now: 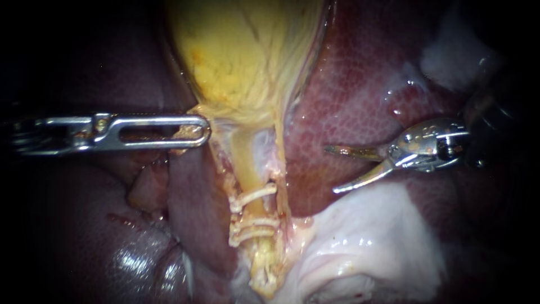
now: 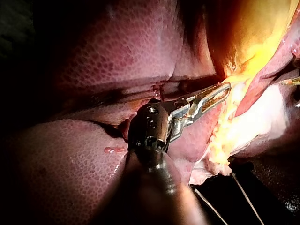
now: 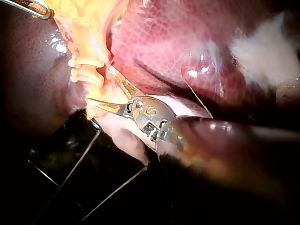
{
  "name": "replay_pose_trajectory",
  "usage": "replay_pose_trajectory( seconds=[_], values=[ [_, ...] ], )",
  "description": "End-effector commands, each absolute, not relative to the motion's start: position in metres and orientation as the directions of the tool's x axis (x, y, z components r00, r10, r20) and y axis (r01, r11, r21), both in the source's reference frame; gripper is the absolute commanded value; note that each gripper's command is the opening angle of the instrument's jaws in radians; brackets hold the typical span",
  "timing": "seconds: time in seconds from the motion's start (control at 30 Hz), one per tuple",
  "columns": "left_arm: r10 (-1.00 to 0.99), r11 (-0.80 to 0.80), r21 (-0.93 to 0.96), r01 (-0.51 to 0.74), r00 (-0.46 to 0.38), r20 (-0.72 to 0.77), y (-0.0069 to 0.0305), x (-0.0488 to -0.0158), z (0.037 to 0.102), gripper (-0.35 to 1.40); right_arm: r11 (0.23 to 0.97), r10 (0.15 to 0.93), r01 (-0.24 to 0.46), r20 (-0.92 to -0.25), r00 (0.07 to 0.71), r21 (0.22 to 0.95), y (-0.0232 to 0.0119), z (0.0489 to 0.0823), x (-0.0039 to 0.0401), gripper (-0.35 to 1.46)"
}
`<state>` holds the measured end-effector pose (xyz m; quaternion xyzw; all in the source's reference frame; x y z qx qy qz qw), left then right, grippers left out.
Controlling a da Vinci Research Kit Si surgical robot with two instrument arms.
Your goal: Go to the cutting position left tube
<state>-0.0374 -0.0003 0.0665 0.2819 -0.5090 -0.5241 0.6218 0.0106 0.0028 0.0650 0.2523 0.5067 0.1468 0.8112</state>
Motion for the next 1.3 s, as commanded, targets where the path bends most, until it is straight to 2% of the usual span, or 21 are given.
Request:
replay_pose_trajectory(
  seconds=[0.03,0.23,0.5,0.9,1.3],
  values=[
    [-0.939,0.292,0.884,0.364,-0.068,0.338,-0.0002,-0.0374,0.0665,-0.35,0.83,0.493,0.017,-0.748,0.444,0.557,0.0027,0.0651,0.0107,1.43],
    [-0.938,0.291,0.883,0.368,-0.07,0.338,-0.0002,-0.0372,0.0664,-0.35,0.829,0.482,0.048,-0.756,0.443,0.557,0.0014,0.0663,0.012,1.43],
    [-0.939,0.289,0.883,0.371,-0.072,0.337,0.0,-0.0365,0.0663,-0.35,0.791,0.508,0.093,-0.733,0.453,0.605,-0.0018,0.07,0.0148,1.43],
    [-0.937,0.29,0.88,0.377,-0.077,0.341,0.0003,-0.0355,0.0659,-0.35,0.753,0.516,0.116,-0.692,0.505,0.647,-0.0052,0.0737,0.0168,1.43],
    [-0.935,0.295,0.878,0.378,-0.075,0.346,0.0001,-0.0352,0.0656,-0.35,0.726,0.538,0.113,-0.662,0.522,0.679,-0.006,0.0766,0.0178,1.41]
  ],
)
